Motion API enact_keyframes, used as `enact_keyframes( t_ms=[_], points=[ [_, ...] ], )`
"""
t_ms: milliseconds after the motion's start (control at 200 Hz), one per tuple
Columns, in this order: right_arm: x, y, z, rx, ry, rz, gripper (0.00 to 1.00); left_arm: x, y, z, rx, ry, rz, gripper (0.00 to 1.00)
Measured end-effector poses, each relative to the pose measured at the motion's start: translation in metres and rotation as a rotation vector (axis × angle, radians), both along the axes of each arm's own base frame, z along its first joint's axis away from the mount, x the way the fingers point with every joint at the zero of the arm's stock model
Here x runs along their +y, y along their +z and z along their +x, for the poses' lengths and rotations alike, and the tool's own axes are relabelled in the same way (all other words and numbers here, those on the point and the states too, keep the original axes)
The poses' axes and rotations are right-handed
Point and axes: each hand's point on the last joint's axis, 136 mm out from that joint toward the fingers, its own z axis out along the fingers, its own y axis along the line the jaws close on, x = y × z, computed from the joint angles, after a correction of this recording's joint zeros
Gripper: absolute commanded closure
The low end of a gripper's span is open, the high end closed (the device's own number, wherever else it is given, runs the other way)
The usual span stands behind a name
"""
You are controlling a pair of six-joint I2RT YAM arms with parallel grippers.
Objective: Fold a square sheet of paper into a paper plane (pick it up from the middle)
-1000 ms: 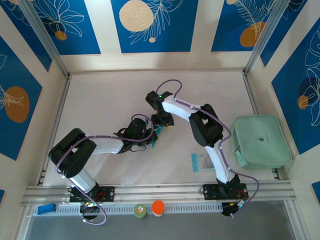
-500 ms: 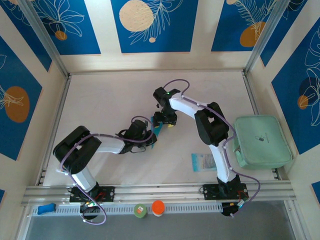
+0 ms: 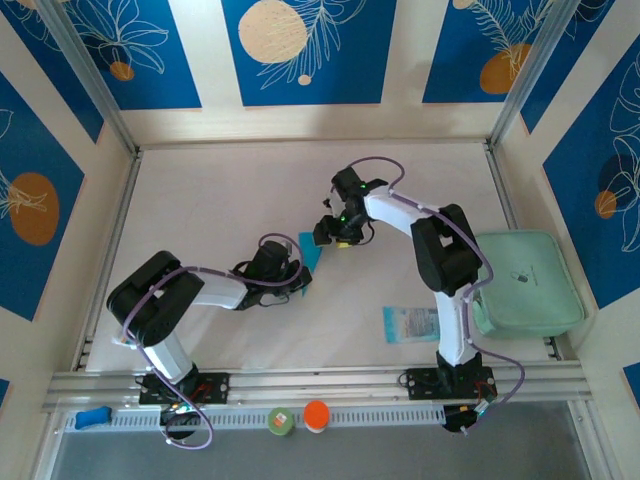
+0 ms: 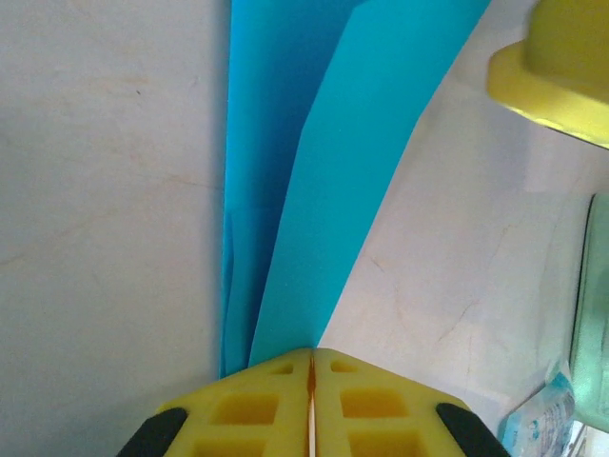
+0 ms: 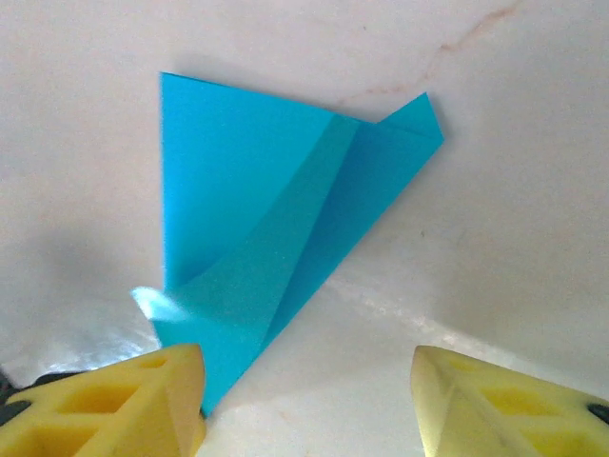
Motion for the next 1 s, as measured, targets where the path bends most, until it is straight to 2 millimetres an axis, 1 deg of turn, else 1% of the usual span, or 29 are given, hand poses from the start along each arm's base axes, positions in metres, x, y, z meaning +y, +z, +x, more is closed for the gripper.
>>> enact_keyframes(
  t_ms=[80, 200, 275, 335, 390, 450, 595, 695, 770, 945, 1000],
  points=[
    [0.001, 0.012, 0.002, -0.031, -0.002, 0.049, 0.42, 0.0, 0.0, 0.0, 0.0, 0.0, -0.006, 0.9],
    [0.008, 0.029, 0.004, -0.077, 0.01, 0.115, 0.47, 0.0, 0.0, 0.0, 0.004, -0.004, -0.011, 0.9],
    [0.013, 0.034, 0.006, -0.092, 0.018, 0.145, 0.49, -0.001, 0.0, 0.0, 0.005, -0.007, -0.015, 0.9],
    [0.015, 0.034, 0.007, -0.092, 0.022, 0.157, 0.51, -0.001, 0.0, 0.0, 0.006, -0.008, -0.016, 0.9],
    [0.016, 0.032, 0.007, -0.09, 0.024, 0.16, 0.51, -0.001, 0.0, 0.0, 0.007, -0.009, -0.017, 0.9],
    [0.016, 0.026, 0.007, -0.079, 0.024, 0.158, 0.52, -0.001, 0.0, -0.001, 0.008, -0.011, -0.018, 0.9],
    [0.016, 0.003, 0.004, -0.033, 0.024, 0.134, 0.52, -0.002, -0.001, -0.001, 0.009, -0.013, -0.02, 0.9],
    [0.016, -0.009, 0.001, -0.003, 0.026, 0.12, 0.56, -0.002, 0.0, -0.001, 0.009, -0.015, -0.022, 0.9],
    [0.018, -0.014, -0.002, 0.014, 0.033, 0.12, 0.58, -0.002, 0.0, -0.001, 0.01, -0.016, -0.023, 0.9],
    [0.029, -0.013, -0.006, 0.013, 0.074, 0.138, 0.6, -0.002, 0.0, -0.001, 0.011, -0.017, -0.025, 0.9],
    [0.032, -0.015, -0.006, 0.011, 0.086, 0.136, 0.6, -0.002, 0.0, -0.001, 0.011, -0.018, -0.025, 0.89]
  ],
)
